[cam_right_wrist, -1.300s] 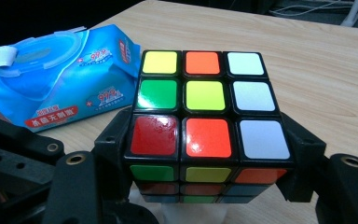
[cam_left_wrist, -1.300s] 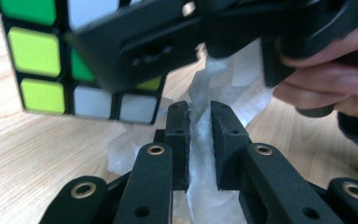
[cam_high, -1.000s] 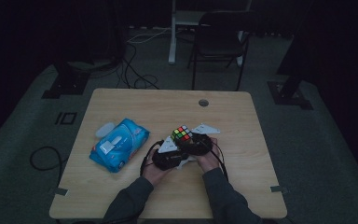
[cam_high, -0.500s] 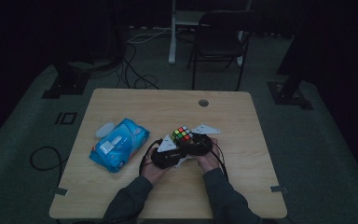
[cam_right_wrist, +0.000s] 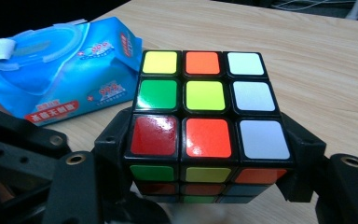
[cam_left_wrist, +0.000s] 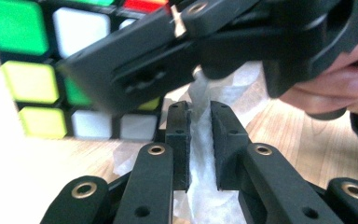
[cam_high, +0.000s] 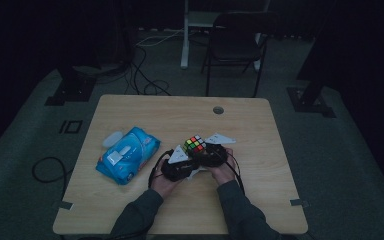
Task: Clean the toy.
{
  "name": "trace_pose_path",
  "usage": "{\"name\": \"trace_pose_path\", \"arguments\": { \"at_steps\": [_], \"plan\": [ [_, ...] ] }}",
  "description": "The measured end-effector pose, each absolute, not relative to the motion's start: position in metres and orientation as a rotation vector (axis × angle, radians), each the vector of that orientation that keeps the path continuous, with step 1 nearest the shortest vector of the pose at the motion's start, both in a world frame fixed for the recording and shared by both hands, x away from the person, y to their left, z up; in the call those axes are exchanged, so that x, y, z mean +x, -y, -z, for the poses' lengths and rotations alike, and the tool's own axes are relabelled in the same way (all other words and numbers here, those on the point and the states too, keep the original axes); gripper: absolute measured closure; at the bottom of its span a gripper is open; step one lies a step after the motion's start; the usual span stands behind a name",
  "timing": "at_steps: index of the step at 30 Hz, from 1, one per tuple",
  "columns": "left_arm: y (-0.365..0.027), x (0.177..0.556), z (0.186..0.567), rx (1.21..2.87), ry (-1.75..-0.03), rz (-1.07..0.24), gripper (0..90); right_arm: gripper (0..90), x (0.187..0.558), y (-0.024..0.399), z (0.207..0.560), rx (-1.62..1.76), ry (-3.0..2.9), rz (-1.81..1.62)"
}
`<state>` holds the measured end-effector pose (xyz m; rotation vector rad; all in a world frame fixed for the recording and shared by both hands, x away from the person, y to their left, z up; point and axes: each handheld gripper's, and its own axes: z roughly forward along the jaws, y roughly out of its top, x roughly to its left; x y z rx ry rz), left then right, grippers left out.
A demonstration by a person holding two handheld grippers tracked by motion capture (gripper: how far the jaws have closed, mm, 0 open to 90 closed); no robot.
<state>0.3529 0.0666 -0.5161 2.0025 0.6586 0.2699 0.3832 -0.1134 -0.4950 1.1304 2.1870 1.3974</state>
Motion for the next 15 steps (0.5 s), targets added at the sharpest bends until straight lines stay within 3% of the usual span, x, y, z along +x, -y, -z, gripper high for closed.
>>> {"name": "trace_pose_path", "arguments": {
  "at_steps": [15],
  "plan": [
    [-0.092, 0.354, 0.519, 2.000, -0.729, -0.308, 80.2, 34.2, 0.385, 0.122, 0.493, 1.150, -2.158, -1.390]
  ]
}}
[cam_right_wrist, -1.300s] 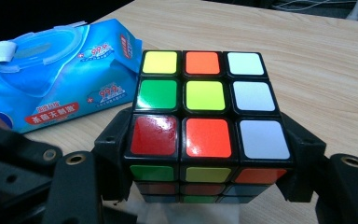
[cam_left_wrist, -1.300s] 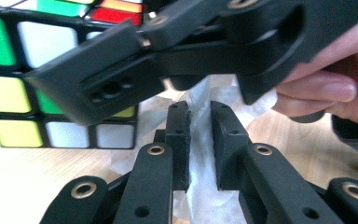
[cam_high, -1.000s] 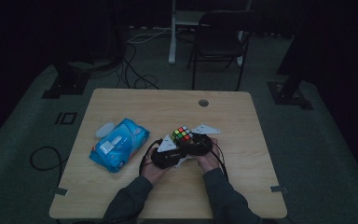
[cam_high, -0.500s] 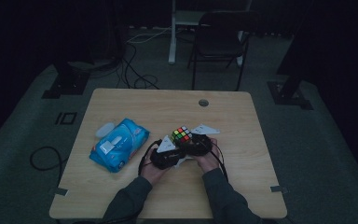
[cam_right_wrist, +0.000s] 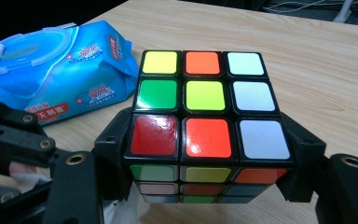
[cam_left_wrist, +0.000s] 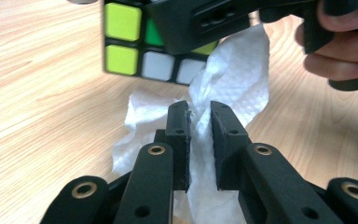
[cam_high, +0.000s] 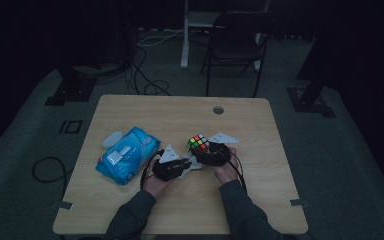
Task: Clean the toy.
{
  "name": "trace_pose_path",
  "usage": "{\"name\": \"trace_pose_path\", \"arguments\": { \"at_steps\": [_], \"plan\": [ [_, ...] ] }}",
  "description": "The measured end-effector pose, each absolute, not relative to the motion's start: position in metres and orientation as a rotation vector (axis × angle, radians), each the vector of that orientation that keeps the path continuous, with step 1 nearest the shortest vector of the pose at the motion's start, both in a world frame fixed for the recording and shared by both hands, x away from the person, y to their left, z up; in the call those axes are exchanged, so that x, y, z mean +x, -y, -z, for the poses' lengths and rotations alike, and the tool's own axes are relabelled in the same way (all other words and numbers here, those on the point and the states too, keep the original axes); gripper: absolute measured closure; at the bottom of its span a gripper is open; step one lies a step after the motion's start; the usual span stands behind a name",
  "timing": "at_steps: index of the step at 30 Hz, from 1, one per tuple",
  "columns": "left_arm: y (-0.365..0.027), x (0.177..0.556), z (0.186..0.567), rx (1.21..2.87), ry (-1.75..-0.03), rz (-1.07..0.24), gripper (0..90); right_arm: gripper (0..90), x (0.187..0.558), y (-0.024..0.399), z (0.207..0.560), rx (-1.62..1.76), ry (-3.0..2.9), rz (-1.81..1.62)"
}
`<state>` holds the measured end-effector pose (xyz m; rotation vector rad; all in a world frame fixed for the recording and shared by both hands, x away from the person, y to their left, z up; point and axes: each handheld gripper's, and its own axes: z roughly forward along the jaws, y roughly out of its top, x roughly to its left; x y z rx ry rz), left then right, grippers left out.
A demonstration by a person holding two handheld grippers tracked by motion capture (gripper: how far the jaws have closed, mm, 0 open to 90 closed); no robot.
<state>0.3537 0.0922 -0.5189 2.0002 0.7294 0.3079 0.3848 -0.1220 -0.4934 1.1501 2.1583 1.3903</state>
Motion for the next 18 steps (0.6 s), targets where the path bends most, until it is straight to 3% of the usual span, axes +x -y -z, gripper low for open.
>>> {"name": "trace_pose_path", "arguments": {
  "at_steps": [18],
  "plan": [
    [-0.109, 0.359, 0.520, 1.993, -0.798, -0.335, 80.2, 34.2, 0.385, 0.126, 0.495, 1.143, -2.168, -1.366]
  ]
}}
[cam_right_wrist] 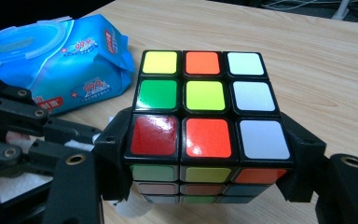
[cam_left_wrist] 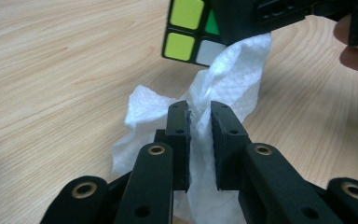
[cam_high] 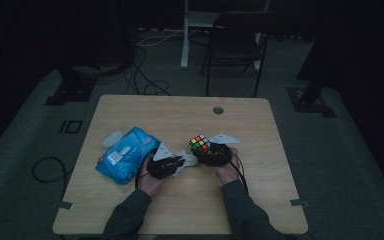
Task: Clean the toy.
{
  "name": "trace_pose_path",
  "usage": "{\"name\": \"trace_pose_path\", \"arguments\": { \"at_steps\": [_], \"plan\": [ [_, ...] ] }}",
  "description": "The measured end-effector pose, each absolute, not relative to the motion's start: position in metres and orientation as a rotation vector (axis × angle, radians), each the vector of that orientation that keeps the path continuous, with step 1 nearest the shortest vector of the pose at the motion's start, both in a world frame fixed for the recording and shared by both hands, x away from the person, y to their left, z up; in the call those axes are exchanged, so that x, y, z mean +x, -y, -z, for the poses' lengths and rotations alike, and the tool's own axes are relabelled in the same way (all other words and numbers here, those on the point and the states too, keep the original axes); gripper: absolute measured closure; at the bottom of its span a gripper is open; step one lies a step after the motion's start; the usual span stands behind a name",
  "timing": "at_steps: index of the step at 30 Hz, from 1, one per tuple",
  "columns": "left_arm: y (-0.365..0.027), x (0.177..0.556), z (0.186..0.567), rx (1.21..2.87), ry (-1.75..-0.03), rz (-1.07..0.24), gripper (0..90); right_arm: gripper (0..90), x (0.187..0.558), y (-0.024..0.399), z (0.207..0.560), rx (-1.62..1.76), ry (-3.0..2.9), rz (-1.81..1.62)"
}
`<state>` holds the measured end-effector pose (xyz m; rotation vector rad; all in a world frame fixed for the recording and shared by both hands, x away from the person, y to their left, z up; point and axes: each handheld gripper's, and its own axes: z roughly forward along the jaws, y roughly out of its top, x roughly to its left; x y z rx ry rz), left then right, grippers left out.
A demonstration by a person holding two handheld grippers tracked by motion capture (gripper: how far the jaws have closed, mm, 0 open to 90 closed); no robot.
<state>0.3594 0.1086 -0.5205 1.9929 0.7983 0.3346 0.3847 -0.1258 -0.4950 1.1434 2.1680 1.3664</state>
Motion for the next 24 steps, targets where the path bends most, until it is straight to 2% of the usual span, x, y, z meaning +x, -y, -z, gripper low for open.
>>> {"name": "trace_pose_path", "arguments": {
  "at_steps": [24],
  "plan": [
    [-0.124, 0.361, 0.523, 1.976, -0.862, -0.343, 80.2, 34.2, 0.380, 0.133, 0.496, 1.122, -2.180, -1.314]
  ]
}}
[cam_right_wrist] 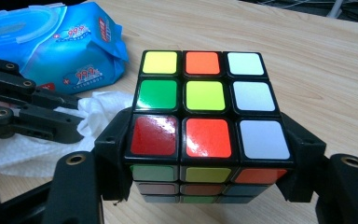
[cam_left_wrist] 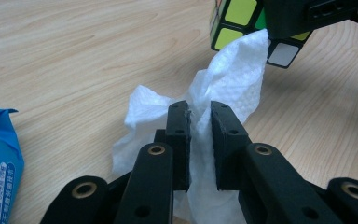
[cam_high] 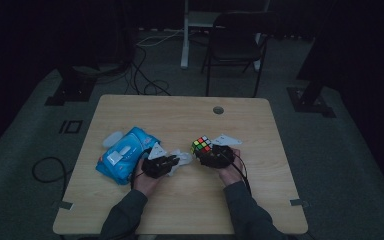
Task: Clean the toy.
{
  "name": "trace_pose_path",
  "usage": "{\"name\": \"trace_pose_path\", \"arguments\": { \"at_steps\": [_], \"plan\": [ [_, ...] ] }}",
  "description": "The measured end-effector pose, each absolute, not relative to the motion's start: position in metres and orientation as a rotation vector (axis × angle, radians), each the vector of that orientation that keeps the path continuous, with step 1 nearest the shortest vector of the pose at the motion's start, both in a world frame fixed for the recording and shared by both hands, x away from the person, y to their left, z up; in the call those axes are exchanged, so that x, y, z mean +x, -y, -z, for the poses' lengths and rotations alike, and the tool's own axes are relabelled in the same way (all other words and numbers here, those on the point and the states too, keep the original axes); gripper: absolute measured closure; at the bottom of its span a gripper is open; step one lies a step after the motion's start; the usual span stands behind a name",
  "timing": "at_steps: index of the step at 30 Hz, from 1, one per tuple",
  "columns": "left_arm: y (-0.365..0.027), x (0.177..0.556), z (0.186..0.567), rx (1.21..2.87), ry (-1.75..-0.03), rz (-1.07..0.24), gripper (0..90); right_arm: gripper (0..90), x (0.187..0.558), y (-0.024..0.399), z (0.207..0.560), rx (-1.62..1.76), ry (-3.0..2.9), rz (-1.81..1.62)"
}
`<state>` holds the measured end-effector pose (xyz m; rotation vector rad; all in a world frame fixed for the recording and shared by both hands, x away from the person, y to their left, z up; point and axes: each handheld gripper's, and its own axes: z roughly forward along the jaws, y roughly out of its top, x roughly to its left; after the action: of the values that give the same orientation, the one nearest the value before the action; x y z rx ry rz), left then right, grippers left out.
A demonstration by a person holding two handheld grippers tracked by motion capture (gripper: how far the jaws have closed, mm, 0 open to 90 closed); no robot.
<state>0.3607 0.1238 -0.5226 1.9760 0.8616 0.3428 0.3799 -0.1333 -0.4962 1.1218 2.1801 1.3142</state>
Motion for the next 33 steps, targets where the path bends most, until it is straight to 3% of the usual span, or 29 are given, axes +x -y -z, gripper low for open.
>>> {"name": "trace_pose_path", "arguments": {
  "at_steps": [33],
  "plan": [
    [-0.141, 0.359, 0.534, 1.975, -0.949, -0.368, 80.1, 34.1, 0.369, 0.165, 0.517, 1.152, -2.195, -1.173]
  ]
}}
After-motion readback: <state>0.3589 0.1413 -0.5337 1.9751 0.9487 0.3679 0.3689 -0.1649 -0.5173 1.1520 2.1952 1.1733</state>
